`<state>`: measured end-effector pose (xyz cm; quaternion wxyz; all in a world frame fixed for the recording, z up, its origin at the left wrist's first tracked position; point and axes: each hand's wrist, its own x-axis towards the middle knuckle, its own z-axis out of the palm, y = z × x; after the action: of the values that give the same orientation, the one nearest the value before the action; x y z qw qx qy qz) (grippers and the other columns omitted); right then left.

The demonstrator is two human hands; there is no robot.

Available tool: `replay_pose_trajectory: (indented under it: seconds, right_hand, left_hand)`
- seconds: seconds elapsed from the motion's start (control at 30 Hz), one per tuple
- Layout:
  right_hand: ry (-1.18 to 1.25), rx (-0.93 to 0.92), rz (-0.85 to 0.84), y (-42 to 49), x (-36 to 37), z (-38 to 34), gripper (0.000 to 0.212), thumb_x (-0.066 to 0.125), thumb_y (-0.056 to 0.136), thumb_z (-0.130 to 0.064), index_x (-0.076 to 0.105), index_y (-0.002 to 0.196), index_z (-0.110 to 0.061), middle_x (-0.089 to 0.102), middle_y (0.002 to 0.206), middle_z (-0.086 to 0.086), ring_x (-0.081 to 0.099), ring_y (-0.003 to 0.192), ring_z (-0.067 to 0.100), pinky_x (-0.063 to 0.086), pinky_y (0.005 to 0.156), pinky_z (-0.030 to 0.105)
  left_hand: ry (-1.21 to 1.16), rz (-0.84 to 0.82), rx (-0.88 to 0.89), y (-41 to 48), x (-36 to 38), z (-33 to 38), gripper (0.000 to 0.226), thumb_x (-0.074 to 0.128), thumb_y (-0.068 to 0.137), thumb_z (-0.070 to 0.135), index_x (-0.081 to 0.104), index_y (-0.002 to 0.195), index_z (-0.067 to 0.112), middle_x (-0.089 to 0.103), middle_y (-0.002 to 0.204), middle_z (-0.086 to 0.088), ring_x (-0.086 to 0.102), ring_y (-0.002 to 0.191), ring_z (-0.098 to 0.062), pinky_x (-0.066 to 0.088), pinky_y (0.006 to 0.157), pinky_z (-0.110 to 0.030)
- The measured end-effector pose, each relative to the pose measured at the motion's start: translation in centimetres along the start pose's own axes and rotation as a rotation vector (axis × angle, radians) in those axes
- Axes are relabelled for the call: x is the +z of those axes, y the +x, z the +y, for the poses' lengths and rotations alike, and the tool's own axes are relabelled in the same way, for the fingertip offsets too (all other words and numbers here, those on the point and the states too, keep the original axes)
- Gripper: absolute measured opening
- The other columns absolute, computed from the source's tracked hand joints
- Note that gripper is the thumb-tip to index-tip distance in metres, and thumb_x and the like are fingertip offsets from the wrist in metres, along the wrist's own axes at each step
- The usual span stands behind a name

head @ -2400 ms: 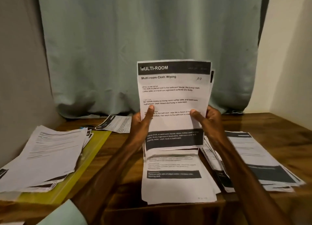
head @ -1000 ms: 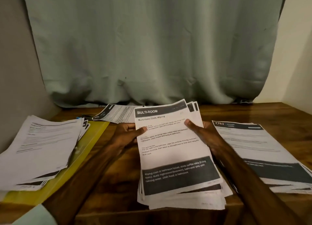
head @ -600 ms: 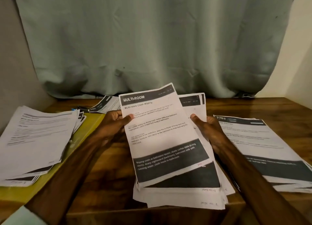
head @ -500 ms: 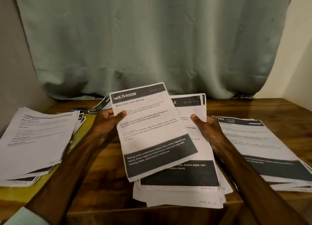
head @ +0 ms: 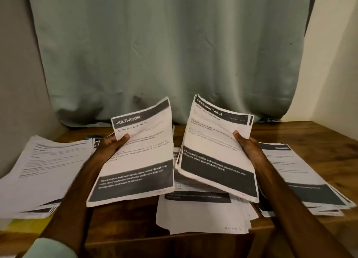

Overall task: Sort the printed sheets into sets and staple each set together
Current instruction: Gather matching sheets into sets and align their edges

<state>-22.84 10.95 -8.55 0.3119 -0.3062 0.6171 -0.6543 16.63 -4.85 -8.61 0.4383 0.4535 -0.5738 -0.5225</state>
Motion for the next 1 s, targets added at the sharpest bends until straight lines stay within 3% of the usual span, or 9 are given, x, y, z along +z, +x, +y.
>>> replay_pose_trajectory:
  seconds: [0.2,0.27,0.37,0.47,0.57,0.67,0.73,0.87,1.0]
  right_hand:
    - [0.079,0.001,-0.019,-0.4,0.5,-1.6,0.032,0.065,0.099,-0.032,0.064,0.118,-0.006,0.075,0.071,-0.003,0.071,0.052,0.012,0.050,0.042,0.019]
    - [0.047,-0.028,-0.037,-0.8,1.6,-2.0,0.029,0.065,0.100,-0.033,0.065,0.117,-0.010,0.073,0.082,-0.003,0.072,0.061,0.016,0.052,0.048,0.021]
    - [-0.056,-0.098,-0.040,-0.8,4.0,-1.3,0.029,0.067,0.098,-0.036,0.069,0.117,-0.013,0.074,0.107,0.004,0.070,0.083,0.019,0.053,0.067,0.028]
    - [-0.124,-0.136,-0.057,-1.1,6.8,0.1,0.032,0.065,0.100,-0.033,0.069,0.120,-0.008,0.073,0.115,0.007,0.072,0.087,0.020,0.053,0.063,0.026]
    - [-0.211,-0.195,-0.056,-1.4,9.5,1.2,0.031,0.063,0.101,-0.029,0.069,0.120,-0.006,0.071,0.110,0.003,0.067,0.076,0.009,0.047,0.053,0.016]
    - [-0.222,-0.216,-0.033,-1.4,11.5,2.2,0.030,0.066,0.099,-0.027,0.070,0.121,-0.006,0.072,0.114,0.003,0.070,0.084,0.015,0.049,0.059,0.020]
    - [-0.209,-0.223,-0.029,-1.3,12.5,2.8,0.028,0.067,0.099,-0.025,0.070,0.119,-0.007,0.073,0.117,0.005,0.071,0.092,0.021,0.051,0.063,0.022]
    - [-0.213,-0.264,-0.062,-1.7,14.4,3.6,0.025,0.065,0.100,-0.026,0.069,0.120,-0.011,0.073,0.118,0.003,0.071,0.096,0.021,0.057,0.070,0.027]
    - [-0.243,-0.306,-0.121,-2.5,15.7,3.8,0.028,0.061,0.102,-0.029,0.067,0.124,-0.013,0.073,0.120,0.003,0.072,0.102,0.022,0.062,0.085,0.042]
  left_hand:
    - [0.172,-0.031,0.007,-0.2,0.3,-0.3,0.024,0.072,0.090,0.045,0.072,0.104,0.025,0.080,0.087,0.008,0.077,0.084,-0.025,0.060,0.068,-0.030]
    - [0.144,-0.047,-0.005,-0.4,0.8,-0.2,0.024,0.073,0.091,0.042,0.071,0.107,0.024,0.080,0.091,0.003,0.078,0.082,-0.025,0.062,0.073,-0.036]
    - [0.070,-0.066,-0.033,-0.6,1.8,-0.4,0.022,0.073,0.093,0.030,0.071,0.108,0.014,0.080,0.094,-0.004,0.078,0.080,-0.025,0.062,0.064,-0.034]
    - [0.044,-0.074,-0.041,-0.6,2.6,-1.0,0.024,0.071,0.095,0.028,0.071,0.110,0.009,0.078,0.105,-0.013,0.078,0.085,-0.029,0.063,0.074,-0.041]
    - [0.024,-0.067,-0.050,-0.8,3.2,-1.3,0.022,0.063,0.101,0.027,0.070,0.111,0.009,0.078,0.105,-0.013,0.078,0.079,-0.023,0.061,0.059,-0.030]
    - [-0.006,-0.048,-0.085,-1.2,3.8,-0.9,0.023,0.053,0.107,0.030,0.069,0.111,0.014,0.079,0.099,-0.007,0.077,0.073,-0.018,0.058,0.054,-0.026]
    - [-0.035,-0.051,-0.102,-1.1,3.9,-0.7,0.027,0.049,0.108,0.036,0.069,0.113,0.017,0.079,0.101,-0.005,0.078,0.077,-0.019,0.059,0.062,-0.030]
    - [-0.287,-0.191,-0.215,-1.4,4.0,-0.6,0.034,0.056,0.102,0.046,0.066,0.125,0.022,0.076,0.117,-0.012,0.073,0.106,-0.037,0.056,0.096,-0.056]
    - [-0.187,-0.231,-0.089,-1.3,4.1,-1.1,0.034,0.070,0.096,0.025,0.063,0.129,0.017,0.074,0.121,-0.013,0.074,0.104,-0.035,0.058,0.094,-0.055]
